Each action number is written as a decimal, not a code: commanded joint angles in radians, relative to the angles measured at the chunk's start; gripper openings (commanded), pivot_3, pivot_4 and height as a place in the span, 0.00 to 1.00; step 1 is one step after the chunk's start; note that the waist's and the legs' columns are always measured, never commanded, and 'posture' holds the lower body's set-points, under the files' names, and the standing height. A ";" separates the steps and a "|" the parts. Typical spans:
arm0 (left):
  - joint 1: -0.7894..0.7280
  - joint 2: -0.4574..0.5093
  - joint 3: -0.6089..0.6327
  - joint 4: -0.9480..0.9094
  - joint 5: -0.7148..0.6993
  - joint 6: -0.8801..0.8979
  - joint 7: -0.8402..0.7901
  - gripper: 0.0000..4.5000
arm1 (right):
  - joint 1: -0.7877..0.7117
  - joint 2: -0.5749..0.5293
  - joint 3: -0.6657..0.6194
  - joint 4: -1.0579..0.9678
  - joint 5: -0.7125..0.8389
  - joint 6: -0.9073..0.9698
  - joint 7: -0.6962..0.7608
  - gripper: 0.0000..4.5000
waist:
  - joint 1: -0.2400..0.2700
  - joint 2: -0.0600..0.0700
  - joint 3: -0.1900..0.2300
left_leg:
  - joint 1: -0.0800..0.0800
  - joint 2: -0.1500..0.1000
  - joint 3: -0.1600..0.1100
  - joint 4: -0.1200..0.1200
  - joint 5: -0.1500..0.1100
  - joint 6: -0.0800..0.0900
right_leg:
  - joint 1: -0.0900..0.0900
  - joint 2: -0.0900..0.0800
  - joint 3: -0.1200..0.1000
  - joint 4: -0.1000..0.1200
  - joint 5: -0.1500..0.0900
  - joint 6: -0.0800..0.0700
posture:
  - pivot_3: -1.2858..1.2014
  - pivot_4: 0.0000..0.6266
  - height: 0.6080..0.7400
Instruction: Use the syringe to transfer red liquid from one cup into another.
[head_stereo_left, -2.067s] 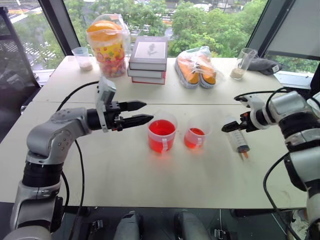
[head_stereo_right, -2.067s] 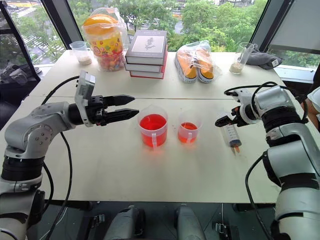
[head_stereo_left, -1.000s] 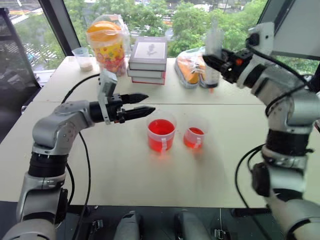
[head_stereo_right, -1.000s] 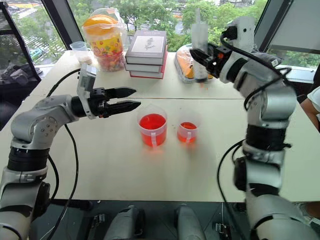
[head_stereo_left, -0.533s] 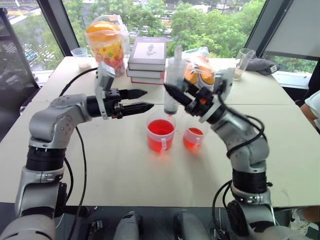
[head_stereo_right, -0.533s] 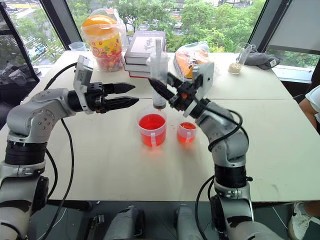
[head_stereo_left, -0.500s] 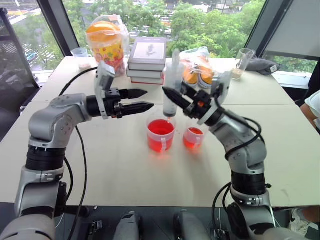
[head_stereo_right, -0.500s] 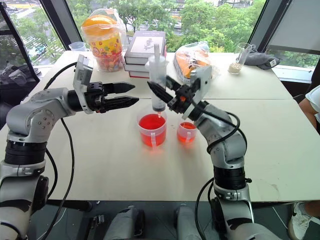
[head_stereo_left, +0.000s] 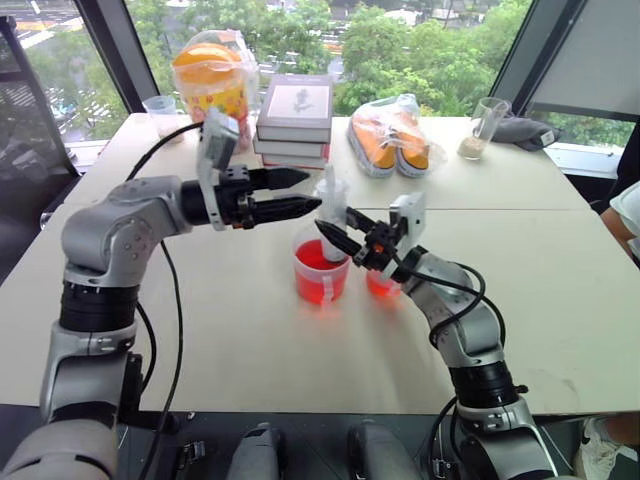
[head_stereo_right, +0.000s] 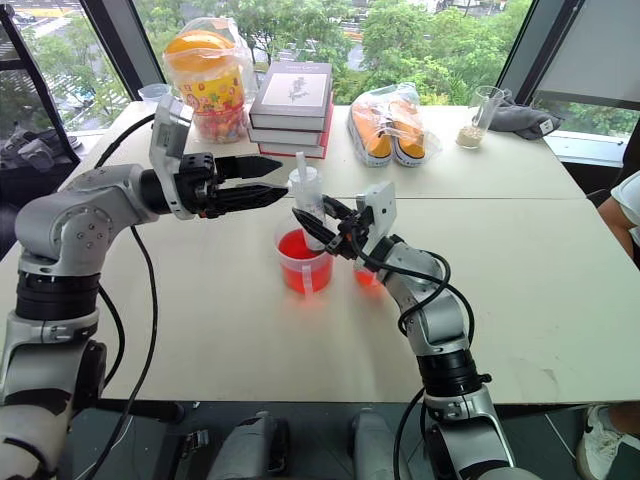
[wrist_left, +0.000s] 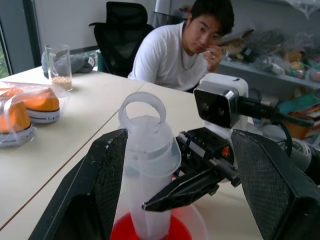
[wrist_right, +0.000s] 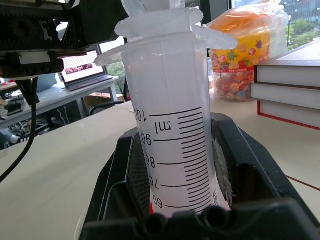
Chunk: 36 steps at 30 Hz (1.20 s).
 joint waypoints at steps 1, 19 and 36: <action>-0.032 -0.029 -0.015 -0.012 0.002 -0.014 0.009 0.75 | 0.012 -0.009 0.006 -0.038 0.004 -0.019 0.003 0.31 | 0.000 0.000 0.000 | 0.000 0.000 0.000 0.000 0.000 0.000 | 0.000 0.000 0.000 0.000 0.000 0.000 | 0.52 0.24 1.00; -0.151 -0.181 -0.056 0.158 0.108 -0.134 0.014 0.01 | 0.012 -0.024 0.027 -0.087 0.034 0.039 0.006 0.31 | 0.002 0.000 0.000 | 0.000 0.000 0.000 0.000 0.000 0.000 | 0.000 0.000 0.000 0.000 0.000 0.000 | 0.52 0.24 1.00; -0.276 -0.130 0.016 0.234 0.132 -0.195 0.013 0.01 | 0.021 -0.032 0.069 -0.011 0.046 0.073 0.060 0.31 | 0.001 0.000 0.000 | 0.000 0.000 0.000 0.000 0.000 0.000 | 0.000 0.000 0.000 0.000 0.000 0.000 | 0.52 0.24 1.00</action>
